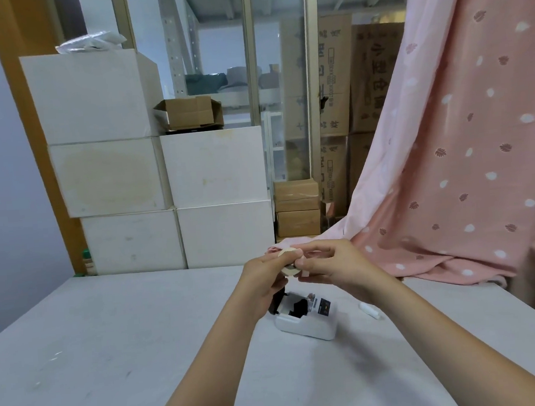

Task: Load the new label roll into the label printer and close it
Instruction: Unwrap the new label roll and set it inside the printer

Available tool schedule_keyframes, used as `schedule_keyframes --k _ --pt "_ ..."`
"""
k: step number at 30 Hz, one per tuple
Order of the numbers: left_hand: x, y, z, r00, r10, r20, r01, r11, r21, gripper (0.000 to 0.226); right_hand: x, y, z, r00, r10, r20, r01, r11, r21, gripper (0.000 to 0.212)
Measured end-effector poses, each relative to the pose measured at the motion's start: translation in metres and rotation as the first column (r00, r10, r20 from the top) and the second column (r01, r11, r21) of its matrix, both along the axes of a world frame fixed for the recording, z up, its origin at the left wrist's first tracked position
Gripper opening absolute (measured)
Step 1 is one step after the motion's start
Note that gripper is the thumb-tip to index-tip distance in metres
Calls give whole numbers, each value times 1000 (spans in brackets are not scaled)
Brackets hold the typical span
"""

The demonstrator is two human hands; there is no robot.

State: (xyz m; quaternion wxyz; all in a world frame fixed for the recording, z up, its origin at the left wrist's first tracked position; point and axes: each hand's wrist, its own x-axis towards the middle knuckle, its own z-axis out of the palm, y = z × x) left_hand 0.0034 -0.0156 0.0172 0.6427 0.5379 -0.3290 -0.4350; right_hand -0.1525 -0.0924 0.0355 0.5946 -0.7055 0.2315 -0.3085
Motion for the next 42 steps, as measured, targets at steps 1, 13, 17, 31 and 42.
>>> schedule_keyframes --k 1,13,17,31,42 --pt "1 -1 0 1000 -8 2 8 1000 13 25 0 0 -1 1000 3 4 -3 1000 6 26" --pt "-1 6 -42 855 79 513 -136 988 76 27 -9 -30 -17 947 -244 -208 196 954 -227 36" --pt "1 11 -85 611 -27 791 -159 975 156 33 -5 -43 -29 878 -325 -352 173 900 -400 38" --pt "14 1 -129 436 -41 899 -169 978 126 38 26 -43 -50 805 -326 -495 -77 770 -633 40" --pt "14 -7 -138 293 -22 956 -175 982 76 24 22 -46 -55 786 -374 -492 -85 724 -685 39"
